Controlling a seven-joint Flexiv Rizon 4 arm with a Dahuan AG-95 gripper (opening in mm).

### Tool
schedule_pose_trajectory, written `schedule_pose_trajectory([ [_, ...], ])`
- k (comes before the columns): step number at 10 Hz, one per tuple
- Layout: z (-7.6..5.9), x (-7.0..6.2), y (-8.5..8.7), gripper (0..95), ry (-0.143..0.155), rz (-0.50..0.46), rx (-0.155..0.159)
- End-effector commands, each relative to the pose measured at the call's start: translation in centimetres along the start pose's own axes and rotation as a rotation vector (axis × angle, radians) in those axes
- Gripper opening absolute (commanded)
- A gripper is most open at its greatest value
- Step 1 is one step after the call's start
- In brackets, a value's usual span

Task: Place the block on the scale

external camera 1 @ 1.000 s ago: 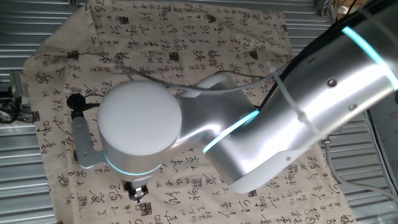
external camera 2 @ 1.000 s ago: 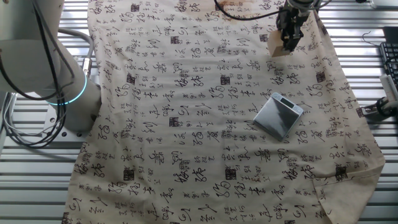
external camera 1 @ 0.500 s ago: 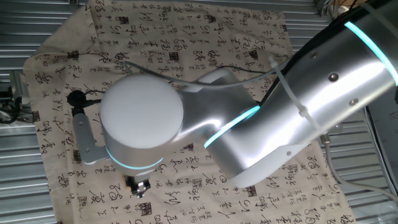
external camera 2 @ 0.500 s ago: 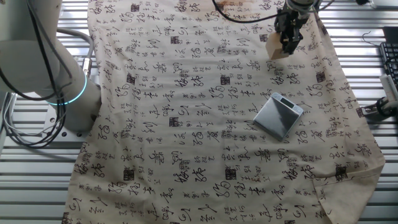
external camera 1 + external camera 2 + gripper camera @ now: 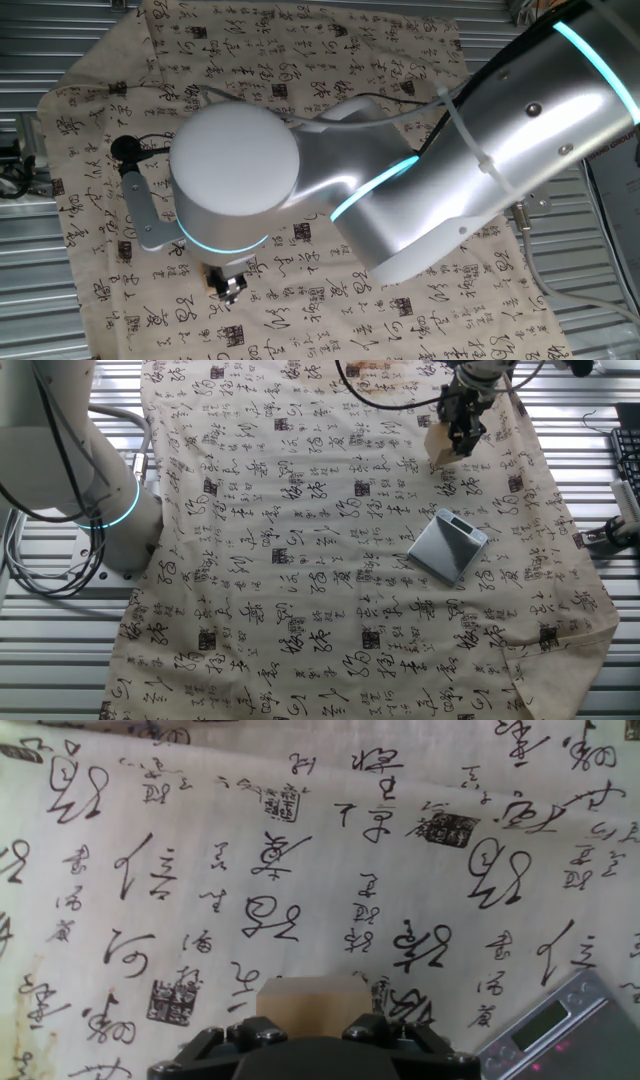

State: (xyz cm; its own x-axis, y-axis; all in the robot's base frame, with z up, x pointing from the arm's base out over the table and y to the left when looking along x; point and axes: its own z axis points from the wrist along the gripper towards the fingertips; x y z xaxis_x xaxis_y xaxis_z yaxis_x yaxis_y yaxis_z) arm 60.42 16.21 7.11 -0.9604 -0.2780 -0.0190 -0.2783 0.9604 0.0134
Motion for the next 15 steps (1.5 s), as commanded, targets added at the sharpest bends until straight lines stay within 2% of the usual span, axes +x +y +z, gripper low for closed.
schedule_pose_trajectory([
  [1,-0.4,0.0,-0.3,0.0,0.009,-0.01,-0.004],
  [5,-0.1,0.8,-1.3,0.0,0.0,-0.067,-0.004],
  [11,-0.2,0.8,-1.2,0.0,-0.001,-0.133,-0.003],
  [15,-0.2,0.8,-1.2,0.0,0.003,-0.144,-0.004],
])
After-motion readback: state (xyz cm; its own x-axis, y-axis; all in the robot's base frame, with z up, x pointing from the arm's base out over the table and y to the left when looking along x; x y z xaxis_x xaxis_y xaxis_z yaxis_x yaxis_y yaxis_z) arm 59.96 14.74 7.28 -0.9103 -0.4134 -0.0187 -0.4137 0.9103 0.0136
